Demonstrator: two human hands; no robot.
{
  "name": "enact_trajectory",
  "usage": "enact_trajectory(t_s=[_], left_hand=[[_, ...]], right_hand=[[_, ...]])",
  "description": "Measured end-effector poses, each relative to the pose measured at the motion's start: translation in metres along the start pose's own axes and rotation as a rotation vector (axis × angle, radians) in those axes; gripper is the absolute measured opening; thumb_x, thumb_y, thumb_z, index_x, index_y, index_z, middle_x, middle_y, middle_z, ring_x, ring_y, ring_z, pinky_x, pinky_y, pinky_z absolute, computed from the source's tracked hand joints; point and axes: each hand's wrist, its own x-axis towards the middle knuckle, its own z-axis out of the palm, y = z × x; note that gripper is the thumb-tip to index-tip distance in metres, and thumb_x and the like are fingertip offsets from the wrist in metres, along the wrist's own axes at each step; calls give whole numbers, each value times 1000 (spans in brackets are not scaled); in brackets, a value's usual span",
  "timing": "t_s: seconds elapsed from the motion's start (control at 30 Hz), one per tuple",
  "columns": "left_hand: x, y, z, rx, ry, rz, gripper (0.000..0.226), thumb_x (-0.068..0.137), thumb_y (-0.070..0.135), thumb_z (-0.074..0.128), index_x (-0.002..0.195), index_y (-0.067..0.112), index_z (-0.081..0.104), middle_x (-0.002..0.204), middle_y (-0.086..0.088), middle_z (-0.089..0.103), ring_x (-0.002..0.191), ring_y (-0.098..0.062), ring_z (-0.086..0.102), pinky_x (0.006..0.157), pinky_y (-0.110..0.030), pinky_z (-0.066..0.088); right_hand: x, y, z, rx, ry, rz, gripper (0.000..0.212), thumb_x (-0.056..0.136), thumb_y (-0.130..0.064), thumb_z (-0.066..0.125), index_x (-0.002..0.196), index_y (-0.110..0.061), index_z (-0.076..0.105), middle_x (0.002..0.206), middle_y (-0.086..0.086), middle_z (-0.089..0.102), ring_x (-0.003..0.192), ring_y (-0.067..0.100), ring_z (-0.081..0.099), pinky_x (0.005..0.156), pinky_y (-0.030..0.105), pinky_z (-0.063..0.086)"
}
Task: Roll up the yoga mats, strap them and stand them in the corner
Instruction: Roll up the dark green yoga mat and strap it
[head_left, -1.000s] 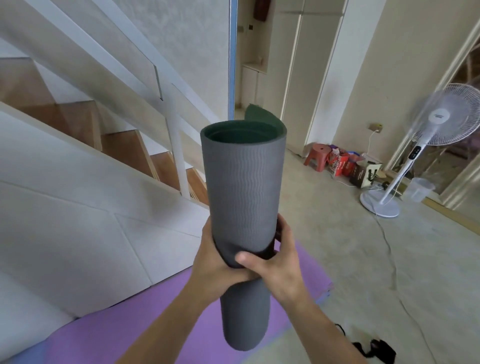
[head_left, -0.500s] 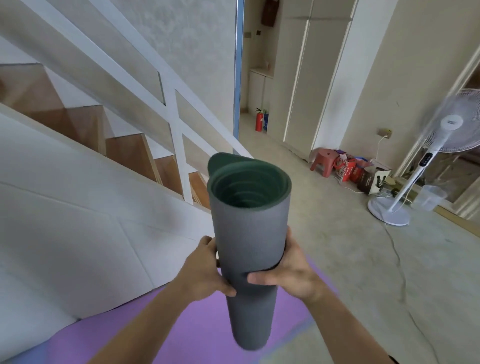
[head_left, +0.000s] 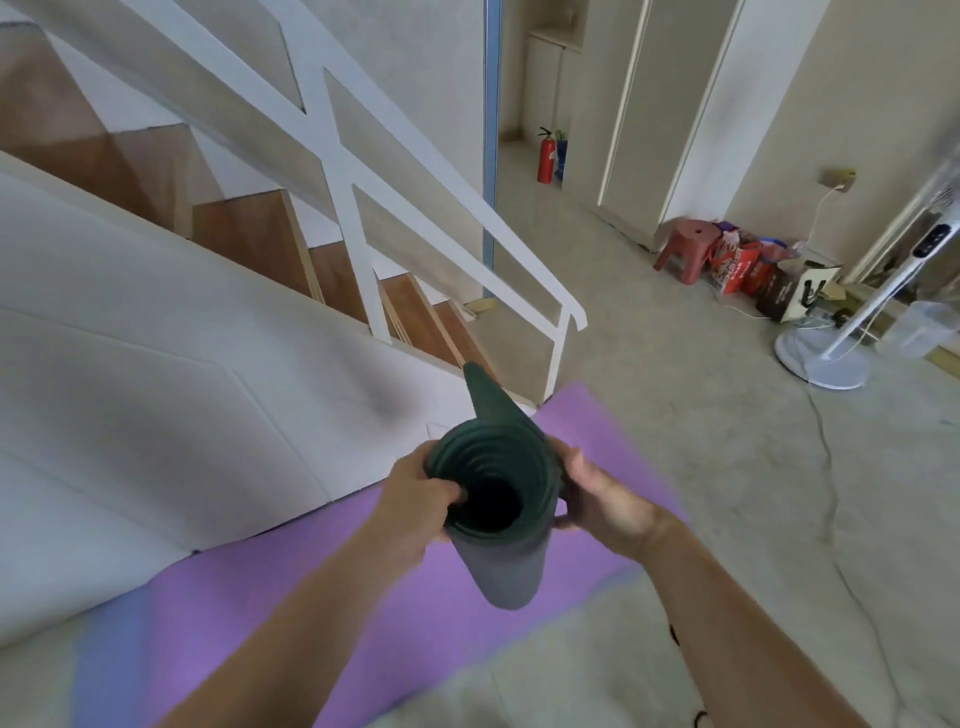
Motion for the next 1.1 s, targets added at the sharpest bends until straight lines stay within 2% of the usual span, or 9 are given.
enact_trajectory(t_s=[0.1, 0.23, 0.33, 0.43, 0.53, 0.6, 0.73, 0.93, 1.1], left_hand=[[17, -34, 22, 50, -41, -21, 54, 80, -19, 43, 112, 19, 62, 101, -4, 73, 96, -22, 69, 81, -45, 60], [55, -84, 30, 120, -106, -51, 68, 83, -16, 48, 141, 19, 40, 126, -5, 58, 100, -12, 64, 71, -21, 54], [89, -118, 32, 172, -162, -87, 113, 76, -2, 64, 156, 45, 1, 158, 4, 28, 134, -20, 48, 99, -36, 51], [118, -147, 41, 227, -225, -108, 121, 59, 28, 71, 127, 82, -12, 160, -2, 32, 140, -21, 44, 111, -45, 44], [138, -166, 61, 241, -239, -115, 114, 66, 19, 70, 138, 75, 2, 152, -5, 48, 109, -15, 67, 101, -43, 52], [149, -183, 80, 184, -243, -115, 96, 77, -3, 66, 148, 41, 17, 124, 25, 66, 82, -17, 69, 91, -43, 56], [160, -221, 132, 200, -224, -131, 72, 78, -14, 62, 132, 25, 36, 143, 17, 48, 87, -9, 66, 64, -23, 55], [156, -305, 227, 419, -214, -100, 49, 80, 2, 69, 95, 48, 65, 95, 19, 67, 93, 4, 61, 90, -33, 53], [154, -328, 285, 562, -119, -1, 23, 89, 9, 64, 104, 27, 63, 111, 4, 62, 96, -12, 57, 85, -24, 42]], right_hand=[[19, 11, -5, -106, 44, 126, 84, 61, -78, 71, 134, -41, 51, 127, -12, 65, 120, 15, 59, 94, 43, 50], [51, 40, -14, -378, 177, 201, 54, 77, -14, 74, 127, -24, 56, 122, -1, 62, 106, 21, 63, 92, 40, 55], [70, 69, -18, -496, 201, 223, 58, 80, 1, 59, 131, -26, 52, 122, 0, 60, 104, 21, 60, 78, 28, 51], [83, 98, -28, -557, 202, 256, 64, 80, 5, 50, 134, -28, 51, 123, -1, 61, 107, 21, 58, 82, 30, 49], [87, 132, -45, -570, 226, 317, 67, 78, 8, 47, 133, -30, 51, 122, 0, 61, 106, 22, 58, 84, 33, 50], [83, 158, -58, -552, 268, 345, 67, 78, 8, 47, 133, -29, 52, 121, 0, 61, 106, 22, 58, 84, 32, 49], [59, 214, -88, -501, 321, 417, 62, 78, 10, 48, 130, -24, 55, 114, 0, 62, 104, 21, 58, 82, 29, 45], [16, 315, -126, -442, 370, 528, 64, 77, 10, 44, 126, -28, 58, 107, 1, 64, 97, 19, 59, 71, 22, 44], [3, 351, -163, -482, 484, 504, 53, 78, -6, 54, 122, -36, 57, 105, 0, 66, 98, 24, 61, 82, 40, 55]])
